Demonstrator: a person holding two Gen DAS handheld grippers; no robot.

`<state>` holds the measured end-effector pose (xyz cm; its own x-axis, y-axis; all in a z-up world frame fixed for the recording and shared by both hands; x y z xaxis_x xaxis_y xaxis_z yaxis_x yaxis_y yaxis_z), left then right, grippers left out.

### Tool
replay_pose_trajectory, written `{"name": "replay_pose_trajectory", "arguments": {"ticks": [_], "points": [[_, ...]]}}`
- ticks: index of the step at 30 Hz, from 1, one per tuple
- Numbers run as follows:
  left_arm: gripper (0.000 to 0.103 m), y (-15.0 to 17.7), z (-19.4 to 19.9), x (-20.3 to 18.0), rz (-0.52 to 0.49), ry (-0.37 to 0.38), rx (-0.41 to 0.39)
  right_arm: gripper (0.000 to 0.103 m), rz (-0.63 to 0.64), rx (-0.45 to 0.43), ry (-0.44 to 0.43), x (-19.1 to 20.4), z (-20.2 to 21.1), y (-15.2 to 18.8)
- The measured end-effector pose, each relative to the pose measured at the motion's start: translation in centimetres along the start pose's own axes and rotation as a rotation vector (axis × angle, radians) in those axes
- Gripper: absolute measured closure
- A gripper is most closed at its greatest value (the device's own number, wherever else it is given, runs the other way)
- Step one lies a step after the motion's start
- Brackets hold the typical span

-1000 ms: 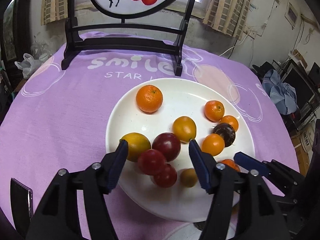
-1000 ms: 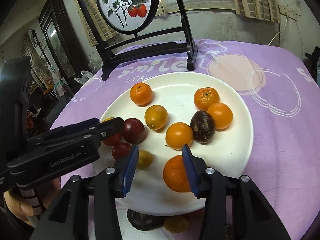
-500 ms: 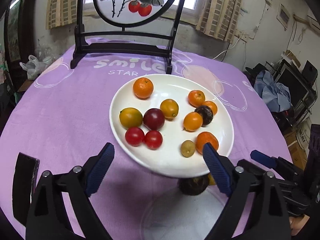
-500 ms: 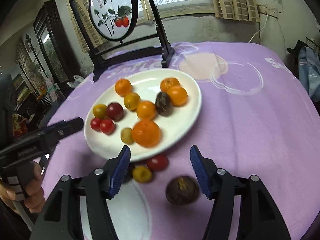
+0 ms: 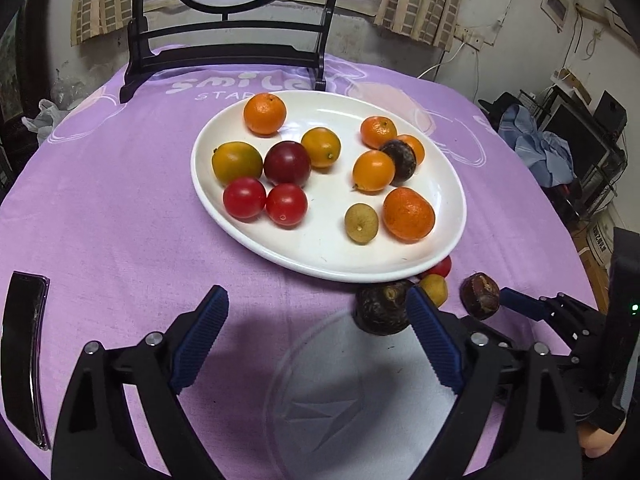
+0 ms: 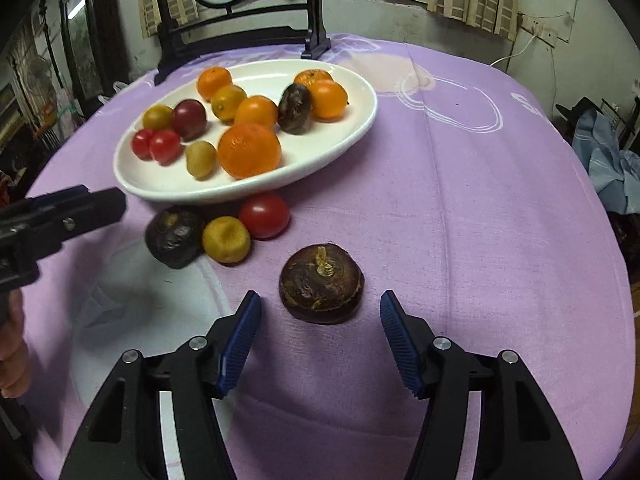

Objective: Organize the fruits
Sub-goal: 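Grasp a dark brown round fruit with each tool, then carry both dark brown fruits onto the white plate and open both tools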

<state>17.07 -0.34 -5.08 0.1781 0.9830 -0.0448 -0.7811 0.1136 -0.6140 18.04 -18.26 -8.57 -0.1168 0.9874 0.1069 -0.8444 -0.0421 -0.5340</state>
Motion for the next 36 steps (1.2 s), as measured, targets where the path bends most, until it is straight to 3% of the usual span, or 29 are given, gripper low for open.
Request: {"name": "replay_pose_trajectory", "arguments": {"ticks": [3,5,18,20,23,26,36], "points": [[0.015,0.1,-0.5,0.0,0.004,0.011,0.020,0.046,-0.010,-0.019,-0.008,0.2,-0.2,-0.3],[0.015,0.3,-0.6,-0.5,-0.016,0.015,0.026,0.059,-0.010,-0.039,-0.016,0.4,-0.3,-0.5],[0.015,1.4,-1.7,-4.5,-0.185,0.022,0.049,0.060,-0.107,-0.033,-0.053,-1.5,0.5,-0.7],[0.017,1.6,-2.2,-4.5,-0.185,0.016,0.057,0.060,-0.133,-0.038,-0.056,-2.1,0.8,-0.9],[0.029,1.9,-3.1,-4.6,-0.186,0.012,0.085,0.059,-0.155,-0.043,-0.070,-2.6,1.2,-1.1],[0.029,1.7,-3.6,-4.6,-0.204,-0.026,0.087,0.059,-0.156,-0.048,-0.085,-2.4,1.6,-1.1],[0.032,0.7,-4.5,-4.9,-0.199,-0.049,0.078,0.059,-0.128,-0.058,-0.117,-1.6,2.5,-1.1]]}}
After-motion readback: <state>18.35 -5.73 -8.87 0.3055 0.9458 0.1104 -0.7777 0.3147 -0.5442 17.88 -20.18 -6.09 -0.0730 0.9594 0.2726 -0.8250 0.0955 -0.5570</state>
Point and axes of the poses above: each gripper's, at about its wrist camera, not at the fingertips, and z roughly against the way its jaws point, x to its left, y to its underside, the point moved 5 cm from there along -z, roughly the way its jaws point, and after that the axes turned 12 degrees about -z, right-handed, at the moved point
